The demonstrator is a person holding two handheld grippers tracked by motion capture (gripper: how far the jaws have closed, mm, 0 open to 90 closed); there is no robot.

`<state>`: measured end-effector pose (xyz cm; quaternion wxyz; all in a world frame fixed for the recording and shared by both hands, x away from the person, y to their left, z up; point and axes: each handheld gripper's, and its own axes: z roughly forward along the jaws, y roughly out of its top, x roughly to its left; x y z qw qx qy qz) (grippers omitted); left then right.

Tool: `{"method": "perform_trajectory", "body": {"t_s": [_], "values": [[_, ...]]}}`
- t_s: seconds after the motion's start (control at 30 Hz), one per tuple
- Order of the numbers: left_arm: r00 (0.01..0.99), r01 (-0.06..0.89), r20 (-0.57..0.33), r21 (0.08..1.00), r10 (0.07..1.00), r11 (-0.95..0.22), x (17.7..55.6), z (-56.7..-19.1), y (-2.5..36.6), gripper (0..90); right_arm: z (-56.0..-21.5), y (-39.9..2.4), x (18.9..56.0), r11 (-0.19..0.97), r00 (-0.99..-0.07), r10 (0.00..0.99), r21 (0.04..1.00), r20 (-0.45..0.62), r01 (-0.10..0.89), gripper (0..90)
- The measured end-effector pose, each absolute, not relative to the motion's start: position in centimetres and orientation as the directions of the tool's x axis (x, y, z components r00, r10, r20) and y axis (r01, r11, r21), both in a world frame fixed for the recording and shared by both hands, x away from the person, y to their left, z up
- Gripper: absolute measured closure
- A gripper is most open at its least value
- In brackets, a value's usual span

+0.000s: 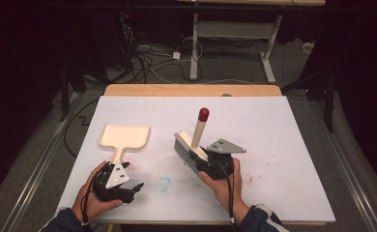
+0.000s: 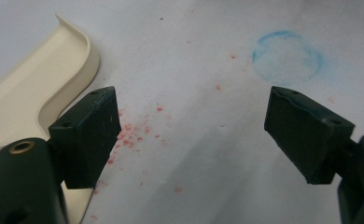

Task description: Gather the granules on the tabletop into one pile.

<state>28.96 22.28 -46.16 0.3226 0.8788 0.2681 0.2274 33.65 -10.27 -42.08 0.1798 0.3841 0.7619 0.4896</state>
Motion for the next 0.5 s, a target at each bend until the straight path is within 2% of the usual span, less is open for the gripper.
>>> {"method": "perform_trajectory", "body": {"t_s": [0.1, 0.2, 0.33, 0.5], "values": [[0.754, 0.324, 0.224, 0.690, 0.617, -0.647, 29.0, -46.2, 22.3, 17.6, -40.9, -10.8, 34.8, 0.303, -0.701, 0.712, 0.881, 0.044, 0.363, 68.0], [0.756, 0.325, 0.226, 0.685, 0.615, -0.652, 29.1, -46.2, 22.3, 17.6, -40.2, -11.5, 36.6, 0.406, -0.751, 0.655, 0.878, -0.084, 0.255, 68.0], [0.757, 0.326, 0.231, 0.677, 0.611, -0.660, 29.2, -46.3, 22.2, 17.6, -40.5, -12.2, 40.0, 0.501, -0.826, 0.522, 0.860, -0.211, 0.097, 68.1], [0.762, 0.337, 0.219, 0.670, 0.610, -0.661, 29.3, -46.5, 22.1, 17.6, -42.5, -11.3, 43.2, 0.571, -0.853, 0.458, 0.818, -0.250, 0.068, 68.0]]}}
